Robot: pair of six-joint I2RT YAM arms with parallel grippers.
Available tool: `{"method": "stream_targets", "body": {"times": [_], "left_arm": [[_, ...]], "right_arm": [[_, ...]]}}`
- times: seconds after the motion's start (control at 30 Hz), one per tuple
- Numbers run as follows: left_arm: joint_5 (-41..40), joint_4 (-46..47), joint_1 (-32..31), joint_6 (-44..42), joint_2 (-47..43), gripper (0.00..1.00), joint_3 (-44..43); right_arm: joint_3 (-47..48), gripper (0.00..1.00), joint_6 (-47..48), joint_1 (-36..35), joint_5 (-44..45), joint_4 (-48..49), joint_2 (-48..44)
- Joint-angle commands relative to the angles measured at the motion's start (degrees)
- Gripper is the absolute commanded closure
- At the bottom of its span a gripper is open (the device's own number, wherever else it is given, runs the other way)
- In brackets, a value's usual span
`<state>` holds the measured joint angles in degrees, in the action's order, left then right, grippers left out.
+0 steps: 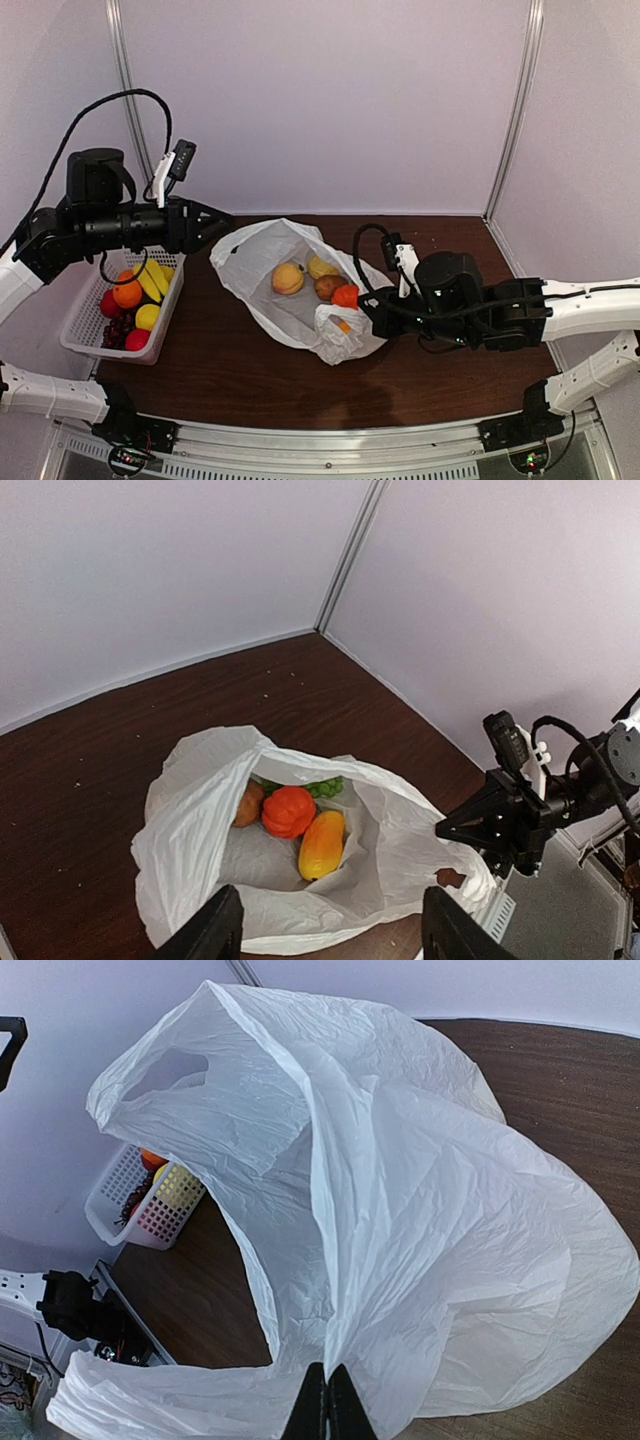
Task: Untie the knot of the plastic bag and take out the fruit
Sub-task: Reach into the gripper of the takeout bag.
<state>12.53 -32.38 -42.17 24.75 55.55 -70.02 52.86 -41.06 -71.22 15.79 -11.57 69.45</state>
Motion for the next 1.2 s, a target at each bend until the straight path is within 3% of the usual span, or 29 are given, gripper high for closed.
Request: {"method": "stream_targets", "body": {"times": [0.0, 0.13, 0.23, 0.43, 1.0, 1.17], "left_arm": [[-5.0, -0.4, -7.9, 1.5, 3.5, 0.40, -2.1], [-7.8, 2.7, -13.3, 2.2, 6.7, 0.46, -0.7], [-5.4, 7.7, -14.2, 3.6, 8.0, 0.56, 2.1], [-5.0, 10.5, -14.7, 4.0, 12.3, 0.65, 6.0], [-7.5, 23.9, -16.4, 2.8, 28.6, 0.70, 11.4], [-8.2, 29.5, -17.4, 2.8, 32.2, 0.70, 13.5]], "right_arm": [[-1.4, 1.00, 0.4, 0.8, 1.3, 1.8, -1.8], [-0.6, 1.00, 1.2, 1.1, 0.5, -0.1, -2.0], [-1.2, 1.00, 1.4, 1.2, 0.9, -0.6, -3.3], [-2.0, 1.00, 1.2, 1.3, 1.2, -4.0, -6.5], [-9.2, 1.00, 2.7, 1.2, -5.3, -6.1, -6.8], [-11.2, 1.00, 4.3, 1.2, -10.7, -4.0, -4.1]]}}
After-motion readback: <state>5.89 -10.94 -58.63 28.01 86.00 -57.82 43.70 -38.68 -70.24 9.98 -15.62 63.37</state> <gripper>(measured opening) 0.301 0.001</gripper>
